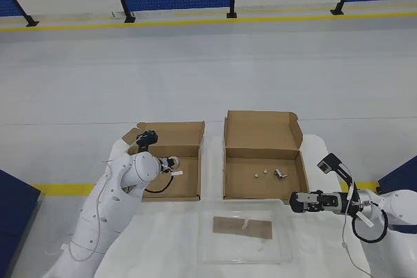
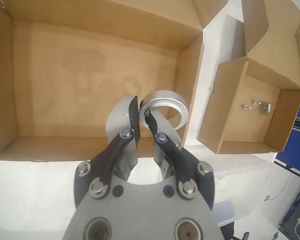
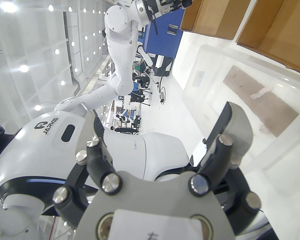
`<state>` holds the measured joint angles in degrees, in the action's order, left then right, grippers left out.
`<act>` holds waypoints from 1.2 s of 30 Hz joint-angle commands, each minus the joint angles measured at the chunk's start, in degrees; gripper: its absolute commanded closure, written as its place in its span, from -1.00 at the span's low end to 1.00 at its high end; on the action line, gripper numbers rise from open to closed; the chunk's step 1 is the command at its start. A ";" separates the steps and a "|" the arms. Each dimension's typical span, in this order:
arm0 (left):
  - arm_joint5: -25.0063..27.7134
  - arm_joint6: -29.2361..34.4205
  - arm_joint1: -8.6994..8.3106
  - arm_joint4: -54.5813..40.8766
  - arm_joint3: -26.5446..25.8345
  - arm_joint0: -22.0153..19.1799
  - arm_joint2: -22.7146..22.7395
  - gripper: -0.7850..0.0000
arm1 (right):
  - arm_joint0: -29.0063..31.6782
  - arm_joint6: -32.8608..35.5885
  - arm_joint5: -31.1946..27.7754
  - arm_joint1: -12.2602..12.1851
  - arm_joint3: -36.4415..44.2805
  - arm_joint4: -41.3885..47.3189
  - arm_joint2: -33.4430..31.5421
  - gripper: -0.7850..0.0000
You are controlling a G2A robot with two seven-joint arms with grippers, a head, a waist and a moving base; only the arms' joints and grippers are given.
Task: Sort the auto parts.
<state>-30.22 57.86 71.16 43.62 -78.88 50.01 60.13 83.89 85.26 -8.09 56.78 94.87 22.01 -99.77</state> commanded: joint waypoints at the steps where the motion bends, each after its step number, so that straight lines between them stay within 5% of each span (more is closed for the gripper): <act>1: 0.00 0.00 0.00 0.00 0.00 0.00 0.00 1.00 | 0.00 0.00 0.00 0.00 0.00 0.00 0.00 -1.00; 9: 0.99 -1.01 0.01 0.13 0.54 0.49 0.03 1.00 | 0.00 0.00 0.00 0.00 0.00 0.00 0.00 -1.00; 23: -1.88 3.59 1.65 2.72 10.53 -6.54 -4.09 1.00 | 0.00 0.00 0.00 0.00 0.00 0.00 0.00 -1.00; 36: -2.38 2.70 2.72 1.42 14.14 -8.34 -5.17 1.00 | 0.00 0.00 0.00 0.00 0.00 0.00 0.00 -1.00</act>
